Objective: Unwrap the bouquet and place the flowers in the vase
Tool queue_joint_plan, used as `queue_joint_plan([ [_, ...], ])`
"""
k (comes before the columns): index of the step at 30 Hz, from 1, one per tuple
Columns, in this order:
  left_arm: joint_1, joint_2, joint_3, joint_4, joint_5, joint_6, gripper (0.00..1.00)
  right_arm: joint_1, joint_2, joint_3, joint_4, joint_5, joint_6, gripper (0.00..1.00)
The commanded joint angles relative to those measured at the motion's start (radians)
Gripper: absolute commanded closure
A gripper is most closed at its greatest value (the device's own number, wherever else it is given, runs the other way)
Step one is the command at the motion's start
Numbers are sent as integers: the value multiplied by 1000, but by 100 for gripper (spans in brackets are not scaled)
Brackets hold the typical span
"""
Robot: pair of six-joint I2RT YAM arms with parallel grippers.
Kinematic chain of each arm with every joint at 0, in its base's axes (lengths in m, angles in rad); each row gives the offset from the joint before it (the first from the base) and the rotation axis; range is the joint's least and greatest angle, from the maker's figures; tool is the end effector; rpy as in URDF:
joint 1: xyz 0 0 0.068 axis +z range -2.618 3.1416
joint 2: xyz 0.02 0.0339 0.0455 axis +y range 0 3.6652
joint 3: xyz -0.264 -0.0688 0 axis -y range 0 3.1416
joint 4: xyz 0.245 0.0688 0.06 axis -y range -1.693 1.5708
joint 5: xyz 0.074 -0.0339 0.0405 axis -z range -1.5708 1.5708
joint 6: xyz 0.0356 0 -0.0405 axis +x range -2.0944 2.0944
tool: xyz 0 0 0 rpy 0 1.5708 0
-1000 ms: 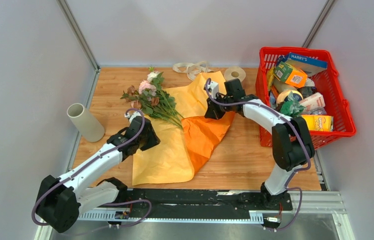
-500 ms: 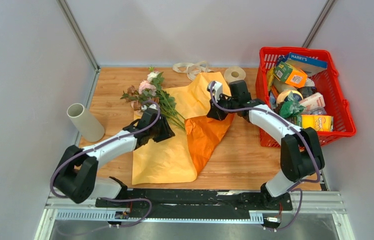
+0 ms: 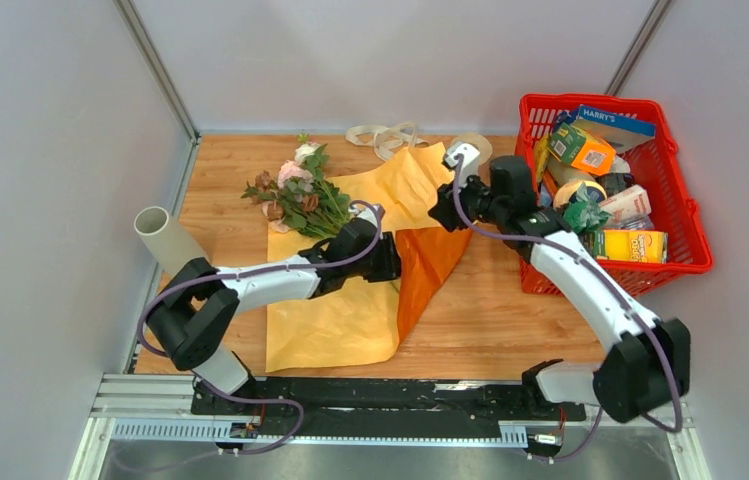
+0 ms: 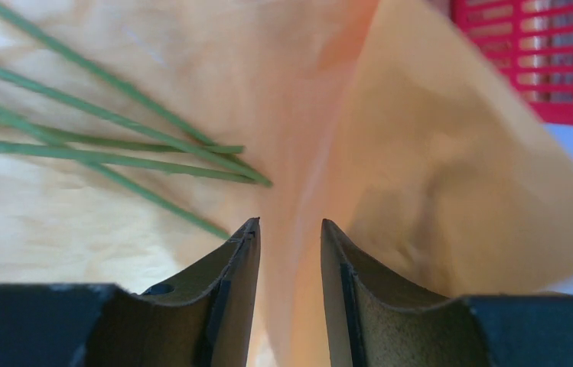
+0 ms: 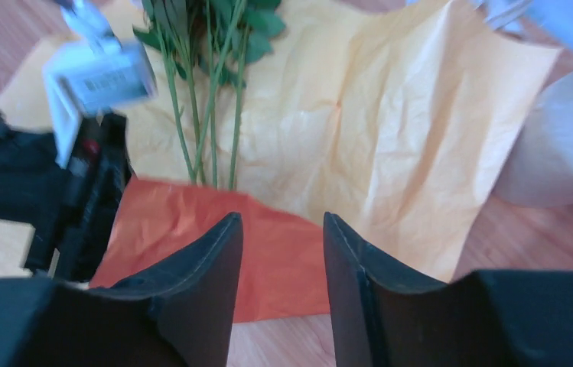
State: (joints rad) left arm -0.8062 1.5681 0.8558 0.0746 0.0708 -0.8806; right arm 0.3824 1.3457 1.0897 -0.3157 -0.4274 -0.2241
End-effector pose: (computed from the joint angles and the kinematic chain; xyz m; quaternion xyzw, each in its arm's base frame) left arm 0.2280 -0.2413 0.1976 -0.0173 0.8925 -0.3568 0.2753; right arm 0.2754 0.1267 0.3093 -0.3531 0.7884 0.2226 0.4519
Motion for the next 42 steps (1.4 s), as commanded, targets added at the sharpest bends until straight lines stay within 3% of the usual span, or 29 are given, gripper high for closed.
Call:
queue_joint_plan([
  [1, -80, 27, 45, 106, 6, 0, 57, -7, -179, -8, 33, 81, 124, 48],
  [10, -243, 84, 98, 102, -51, -6, 57, -7, -283, -46, 29, 142, 498, 49],
  [20, -367, 190, 48, 175, -120, -55, 57, -5, -301, -168, 4, 226, 739, 54],
  [27, -407, 178, -9, 194, -206, -96, 57, -7, -218, -260, -23, 351, 865, 64],
  [32, -409, 48, -99, 194, -328, -150, 57, -5, -100, -289, -72, 401, 825, 86],
  [33, -409, 23, -118, 174, -371, -155, 57, -5, -82, -301, -74, 412, 821, 92],
  [37, -409, -88, -97, -27, -512, -193, 55, 0, -23, -367, -77, 498, 833, 99],
  [42, -403, -184, -51, -301, -655, -244, 49, 9, 16, -416, -60, 648, 848, 100],
])
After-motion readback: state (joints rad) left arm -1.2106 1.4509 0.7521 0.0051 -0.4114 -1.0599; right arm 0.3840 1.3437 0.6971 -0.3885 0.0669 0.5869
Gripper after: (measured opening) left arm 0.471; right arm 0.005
